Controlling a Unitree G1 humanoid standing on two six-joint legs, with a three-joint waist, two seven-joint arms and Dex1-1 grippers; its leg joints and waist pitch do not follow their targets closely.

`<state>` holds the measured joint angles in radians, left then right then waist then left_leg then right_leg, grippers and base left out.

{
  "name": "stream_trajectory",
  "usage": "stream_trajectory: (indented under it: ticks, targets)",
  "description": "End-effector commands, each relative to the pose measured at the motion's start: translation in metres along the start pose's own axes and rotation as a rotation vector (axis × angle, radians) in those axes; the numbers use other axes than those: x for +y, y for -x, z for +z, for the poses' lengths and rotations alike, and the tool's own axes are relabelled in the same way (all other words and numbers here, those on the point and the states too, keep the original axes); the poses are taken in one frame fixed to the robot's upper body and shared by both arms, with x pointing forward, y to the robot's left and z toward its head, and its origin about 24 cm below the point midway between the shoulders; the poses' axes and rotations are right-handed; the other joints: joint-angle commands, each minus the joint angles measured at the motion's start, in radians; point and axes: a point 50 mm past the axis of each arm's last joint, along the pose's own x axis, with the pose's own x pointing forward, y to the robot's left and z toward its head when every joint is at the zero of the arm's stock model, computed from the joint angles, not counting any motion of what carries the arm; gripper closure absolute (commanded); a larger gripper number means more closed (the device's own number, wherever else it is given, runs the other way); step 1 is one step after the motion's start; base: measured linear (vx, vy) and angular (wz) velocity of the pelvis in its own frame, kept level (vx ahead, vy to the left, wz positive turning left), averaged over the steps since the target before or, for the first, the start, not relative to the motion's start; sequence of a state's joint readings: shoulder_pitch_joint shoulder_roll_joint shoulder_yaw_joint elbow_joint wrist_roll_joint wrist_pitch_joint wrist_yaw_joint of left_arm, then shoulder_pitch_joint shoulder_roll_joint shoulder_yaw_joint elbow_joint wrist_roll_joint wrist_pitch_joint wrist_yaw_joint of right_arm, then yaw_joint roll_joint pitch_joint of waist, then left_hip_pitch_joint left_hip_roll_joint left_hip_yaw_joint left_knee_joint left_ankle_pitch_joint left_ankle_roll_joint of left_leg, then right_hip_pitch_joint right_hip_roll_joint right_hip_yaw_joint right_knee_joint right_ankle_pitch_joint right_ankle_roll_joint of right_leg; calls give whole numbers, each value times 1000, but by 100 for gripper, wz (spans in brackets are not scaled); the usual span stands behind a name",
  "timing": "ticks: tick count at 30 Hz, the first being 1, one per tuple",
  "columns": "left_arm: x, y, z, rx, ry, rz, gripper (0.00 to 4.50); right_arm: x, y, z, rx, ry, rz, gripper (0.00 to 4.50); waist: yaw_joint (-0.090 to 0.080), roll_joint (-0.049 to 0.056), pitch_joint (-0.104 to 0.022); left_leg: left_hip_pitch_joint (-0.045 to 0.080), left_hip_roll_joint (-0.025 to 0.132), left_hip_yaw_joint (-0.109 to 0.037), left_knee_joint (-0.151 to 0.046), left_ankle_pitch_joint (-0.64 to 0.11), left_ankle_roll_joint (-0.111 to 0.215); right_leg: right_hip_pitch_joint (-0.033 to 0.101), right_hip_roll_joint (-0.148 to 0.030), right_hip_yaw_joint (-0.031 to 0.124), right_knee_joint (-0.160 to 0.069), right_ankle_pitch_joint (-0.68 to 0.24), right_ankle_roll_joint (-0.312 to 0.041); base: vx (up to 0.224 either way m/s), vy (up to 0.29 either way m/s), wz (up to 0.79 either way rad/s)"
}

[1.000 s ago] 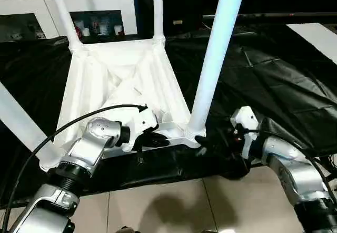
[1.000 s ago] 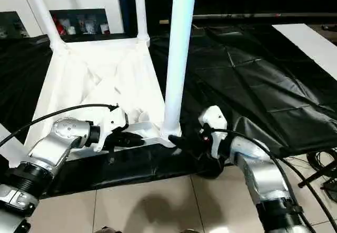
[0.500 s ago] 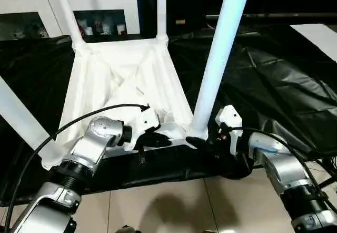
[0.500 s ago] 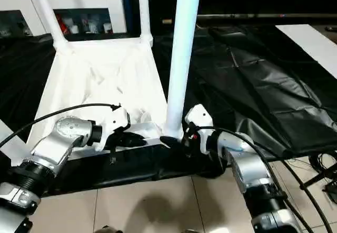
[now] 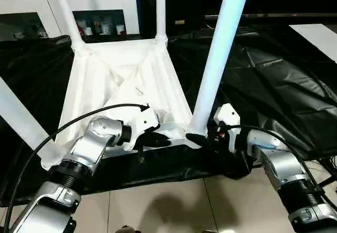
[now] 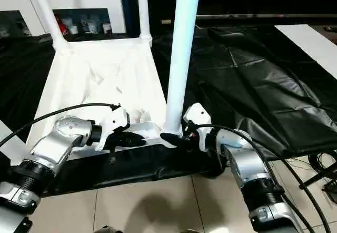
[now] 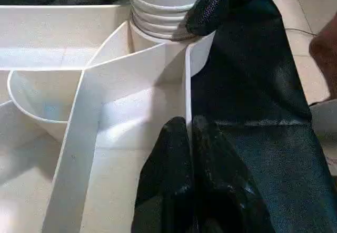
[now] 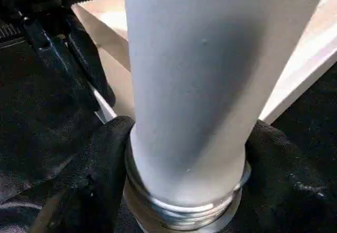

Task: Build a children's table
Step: Rotate leg to tighten

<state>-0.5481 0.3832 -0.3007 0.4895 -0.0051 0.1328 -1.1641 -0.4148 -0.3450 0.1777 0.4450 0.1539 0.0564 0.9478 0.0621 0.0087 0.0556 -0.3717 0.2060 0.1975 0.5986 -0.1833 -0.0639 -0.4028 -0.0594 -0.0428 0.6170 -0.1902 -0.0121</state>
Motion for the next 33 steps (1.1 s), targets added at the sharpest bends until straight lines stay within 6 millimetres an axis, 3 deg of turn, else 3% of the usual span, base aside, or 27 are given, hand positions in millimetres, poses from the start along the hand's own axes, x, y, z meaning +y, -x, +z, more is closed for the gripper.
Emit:
stream_trajectory:
  ticks: [1, 2, 3, 4, 6, 7, 9, 11, 14, 18, 19, 22, 24, 25, 28, 30, 31, 33]
  targets:
    - [1, -1, 5, -18, -16, -6, 450, -2, -2, -5, 13, -23, -46, 176, 3, -10, -75, 11, 24, -13, -56, -103, 73, 55, -69, 40, -57, -58, -249, 0, 0, 0]
    - [1, -2, 5, -19, -10, 4, 450, -2, -3, -7, 11, -37, -75, 176, 3, -10, -74, 11, 23, -12, -57, -107, 72, 54, -69, 39, -58, -65, -249, 0, 0, 0]
    - [3, -7, 5, -11, 14, 49, 450, -7, -8, -10, -9, -89, -197, 176, -2, -19, -72, 10, 23, -11, -59, -118, 66, 53, -70, 40, -61, -90, -245, 0, 0, 0]
    - [3, -11, 5, -14, 20, 66, 450, -7, -11, -11, -24, -123, -235, 176, -3, -14, -69, 10, 22, -14, -61, -135, 50, 52, -72, 39, -66, -138, -236, 0, 0, 0]
    - [2, -23, 9, -31, 45, 97, 450, -5, -20, -12, -51, -193, -308, 177, -10, -14, -66, 15, 22, -14, -64, -174, 25, 46, -71, 40, -74, -210, -220, 0, 0, 0]
    - [2, -25, 10, -36, 53, 105, 450, -5, -23, -13, -56, -209, -326, 177, -11, -15, -65, 17, 22, -15, -65, -187, 18, 47, -71, 40, -77, -232, -214, 0, 0, 0]
    - [5, -41, 15, -31, 67, 164, 450, -3, -38, -12, -50, -251, -418, 178, -15, -8, -65, 21, 21, -16, -65, -209, 5, 41, -70, 42, -82, -268, -197, 0, 0, 0]
    - [9, -53, 20, -26, 77, 229, 450, -3, -51, -10, -37, -276, -510, 178, -19, -14, -65, 18, 17, -17, -66, -217, -6, 44, -70, 41, -85, -296, -188, 0, 0, 0]
    - [13, -62, 25, -17, 83, 302, 450, -1, -65, -5, -26, -262, -554, 178, -21, -9, -65, 18, 15, -17, -65, -226, -10, 41, -70, 41, -90, -318, -173, 0, 0, 0]
    - [10, -66, 28, -26, 58, 275, 450, 10, -77, 6, -83, -212, -441, 178, -18, -16, -67, 14, 16, -18, -65, -225, 7, 45, -73, 41, -90, -304, -171, 0, 0, 0]
    - [9, -64, 27, -29, 52, 262, 450, 10, -75, 8, -112, -207, -416, 178, -17, -18, -68, 14, 18, -18, -66, -218, 13, 45, -72, 40, -89, -291, -173, 0, 0, 0]
    - [9, -59, 25, -42, 39, 235, 450, 7, -69, 12, -153, -202, -378, 108, -16, -18, -68, 13, 19, -18, -65, -206, 28, 46, -73, 41, -86, -264, -181, 0, 0, 0]
    - [10, -54, 22, -44, 37, 232, 450, 5, -64, 14, -163, -172, -347, 106, -15, -19, -68, 11, 19, -17, -64, -200, 39, 48, -72, 41, -84, -244, -186, 0, 0, 0]
    - [10, -51, 20, -56, 27, 206, 450, 3, -60, 15, -158, -149, -322, 73, -16, -21, -68, 10, 18, -16, -65, -192, 43, 48, -71, 41, -83, -235, -190, 0, 0, 0]
    - [5, -33, 9, -59, -3, 88, 450, -2, -33, 15, -153, -52, -187, 66, -13, -21, -68, 8, 19, -17, -64, -185, 53, 51, -71, 40, -81, -227, -192, 0, 0, 0]
    - [3, -28, 6, -54, -5, 48, 450, -2, -25, 15, -144, -29, -136, 66, -11, -21, -68, 9, 23, -18, -64, -191, 61, 52, -73, 42, -80, -225, -189, 0, 0, 0]
    - [1, -23, 4, -55, -5, 15, 450, -2, -19, 14, -131, -17, -100, 66, -13, -18, -67, 12, 24, -16, -65, -191, 62, 45, -72, 42, -79, -225, -196, 0, 0, 0]
    - [-1, -16, 3, -62, 10, -28, 450, -1, -9, 13, -106, -1, -27, 66, -10, -21, -67, 11, 25, -17, -66, -193, 62, 48, -72, 41, -78, -227, -200, 0, 0, 0]
